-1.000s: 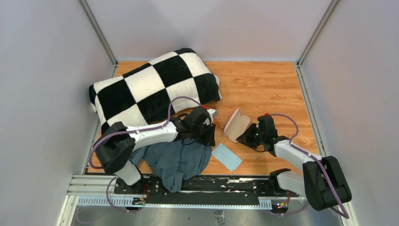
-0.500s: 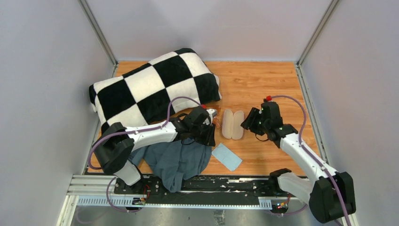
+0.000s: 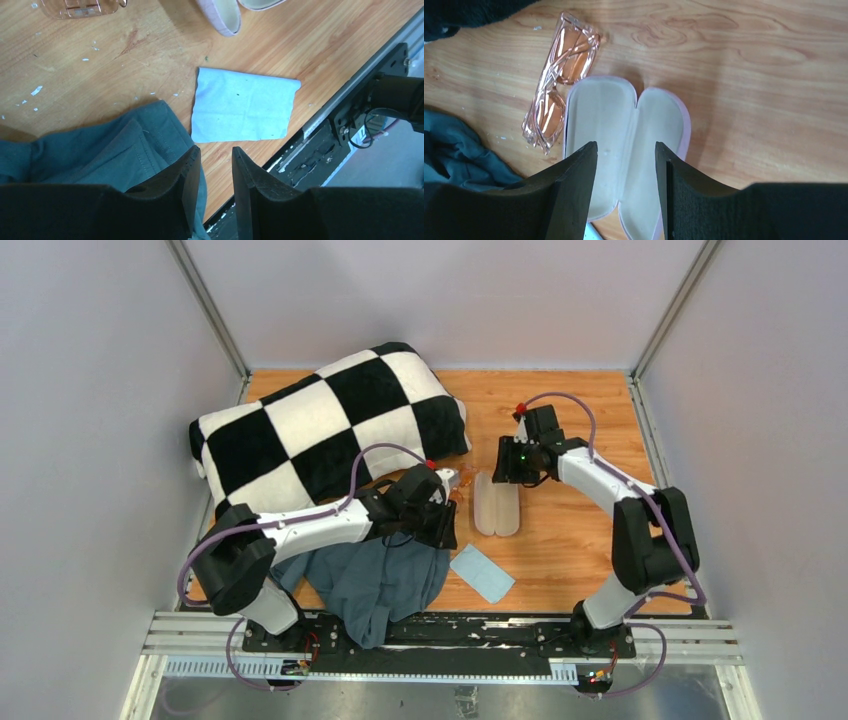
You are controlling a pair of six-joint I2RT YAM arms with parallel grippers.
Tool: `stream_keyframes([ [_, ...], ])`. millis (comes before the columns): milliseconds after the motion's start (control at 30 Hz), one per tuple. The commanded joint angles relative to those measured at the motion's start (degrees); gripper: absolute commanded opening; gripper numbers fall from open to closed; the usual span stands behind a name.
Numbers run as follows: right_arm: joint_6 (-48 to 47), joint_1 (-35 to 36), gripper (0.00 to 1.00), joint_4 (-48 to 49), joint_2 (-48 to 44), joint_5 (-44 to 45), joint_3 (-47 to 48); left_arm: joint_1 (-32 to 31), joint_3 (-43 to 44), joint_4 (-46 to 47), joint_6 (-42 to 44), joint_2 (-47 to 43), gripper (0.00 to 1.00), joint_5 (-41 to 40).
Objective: Organize the sunglasses
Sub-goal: Pick up the glasses cleaning cloth from the center of the board.
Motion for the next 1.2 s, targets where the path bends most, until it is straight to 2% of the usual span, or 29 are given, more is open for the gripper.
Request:
stream_keyframes([
  [0,-2.6,0.2,0.52,-2.1,5.3,-2.9,4.5,0.1,-0.4,-1.1,0.3,-3.0,0.36,-0.9],
  [133,-1.8,-0.9,0.51,-3.3,6.8,0.9,4.0,0.1,-0.8,-1.1,0.3,-3.5,0.36,-0.9],
  [300,-0.4,-2.3,0.52,-3.6,3.8,5.2,-1.3,0.1,-0.8,-0.4,0.3,-3.0,0.36,-0.5],
  [667,3.2,-2.1,0.5,-0.6,-5.9,3.2,-15.0,0.1,-0.3,0.7,0.5,-0.8,0.36,0.6],
  [1167,8.5,0.4,0.48,4.6,-2.9,3.6,-16.4,0.1,0.2,0.8,0.2,0.2,0.36,0.5],
])
